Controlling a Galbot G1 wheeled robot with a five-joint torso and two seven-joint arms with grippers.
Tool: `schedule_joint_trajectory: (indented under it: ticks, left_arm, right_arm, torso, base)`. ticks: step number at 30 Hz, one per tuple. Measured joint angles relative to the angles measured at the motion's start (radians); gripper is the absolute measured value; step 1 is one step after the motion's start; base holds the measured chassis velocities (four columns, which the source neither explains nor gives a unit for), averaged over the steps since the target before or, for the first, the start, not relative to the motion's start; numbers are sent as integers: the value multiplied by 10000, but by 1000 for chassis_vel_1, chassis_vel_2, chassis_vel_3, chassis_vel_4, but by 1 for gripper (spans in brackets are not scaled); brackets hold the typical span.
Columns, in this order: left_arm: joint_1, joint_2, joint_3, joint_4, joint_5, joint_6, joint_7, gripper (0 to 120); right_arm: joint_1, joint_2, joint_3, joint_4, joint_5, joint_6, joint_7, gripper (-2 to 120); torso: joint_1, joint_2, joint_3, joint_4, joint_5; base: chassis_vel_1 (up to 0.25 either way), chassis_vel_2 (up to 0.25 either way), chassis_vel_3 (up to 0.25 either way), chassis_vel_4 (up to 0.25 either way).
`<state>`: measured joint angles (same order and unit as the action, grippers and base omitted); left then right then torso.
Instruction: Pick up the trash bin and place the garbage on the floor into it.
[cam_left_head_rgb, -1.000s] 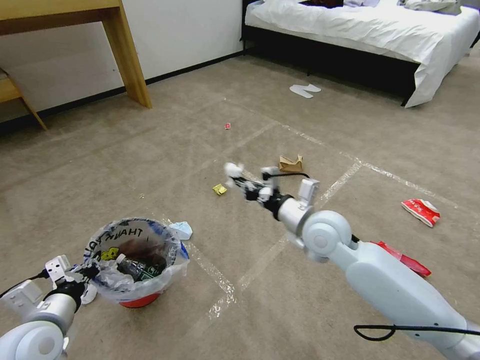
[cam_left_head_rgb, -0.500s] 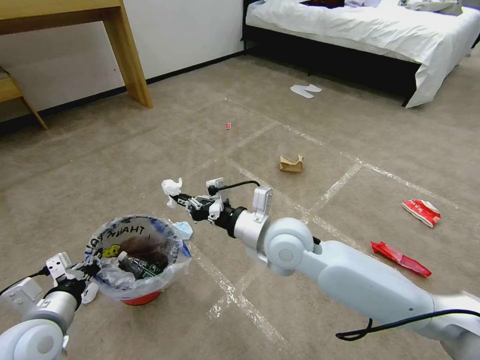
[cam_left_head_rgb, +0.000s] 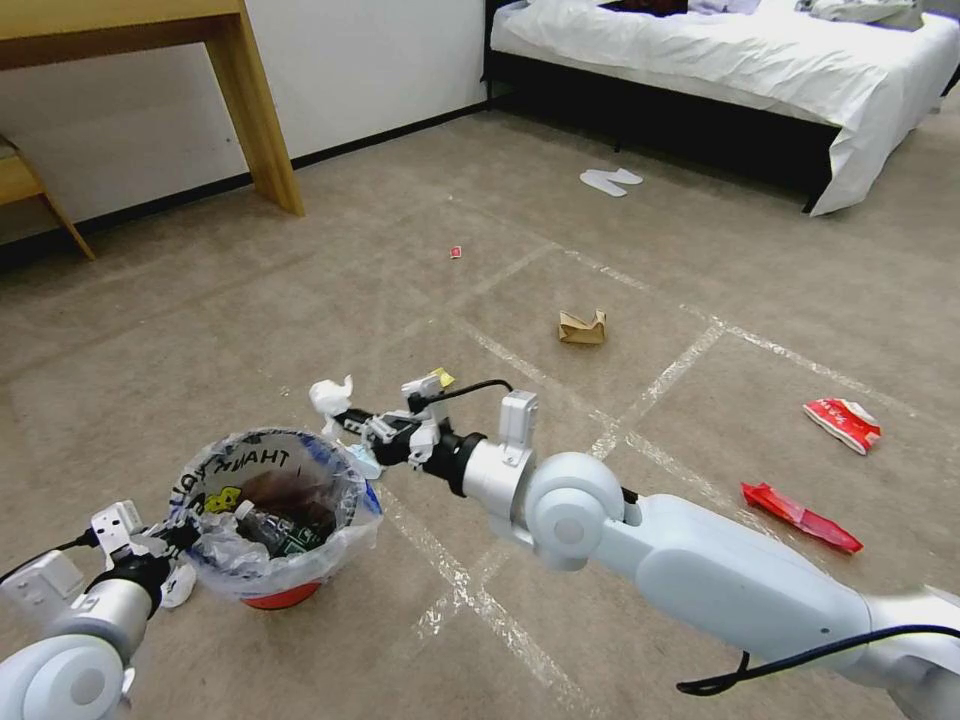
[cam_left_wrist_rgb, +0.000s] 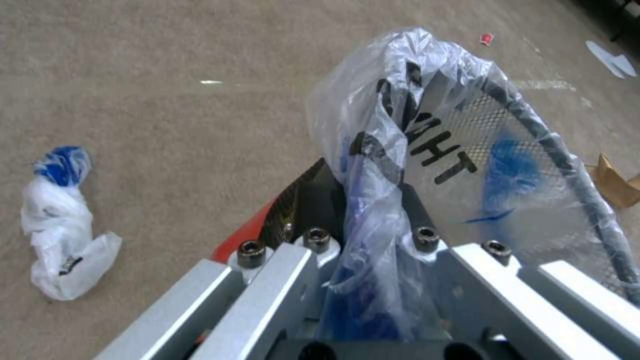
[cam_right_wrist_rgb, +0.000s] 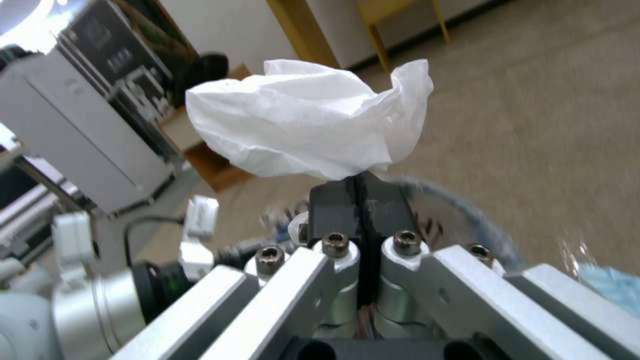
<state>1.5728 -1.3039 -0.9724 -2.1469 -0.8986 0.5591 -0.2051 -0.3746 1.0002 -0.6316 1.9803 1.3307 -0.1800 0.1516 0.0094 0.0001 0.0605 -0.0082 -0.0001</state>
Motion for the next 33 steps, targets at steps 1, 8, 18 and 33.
schedule_joint_trajectory:
  ticks: [1,8,18,33]
  left_arm:
    - [-18,-32,29,20,9,3,0,5]
    - [-17,-74,12,94,46,-5,39,5]
    - [-55,-126,7,95,47,-21,46,5]
    - [-30,-113,-61,26,12,-60,66,5]
  right_arm:
    - [69,10,-217,-25,-24,-44,33,0]
    - [523,453,-998,-451,-93,-95,82,0]
    - [1034,1027,-1749,-1076,-215,-88,-28,0]
    - [1158,2078,-2355,-1967,-673,-57,-53,0]
  torso:
    - [0,0,0,-1,0]
    - [0,0,0,0,-1]
    - [0,-2,0,0,-1]
    - [0,-2,0,0,-1]
  base:
    - [0,0,0,0]
    - [0,0,0,0]
    - [0,0,0,0]
    - [0,0,0,0]
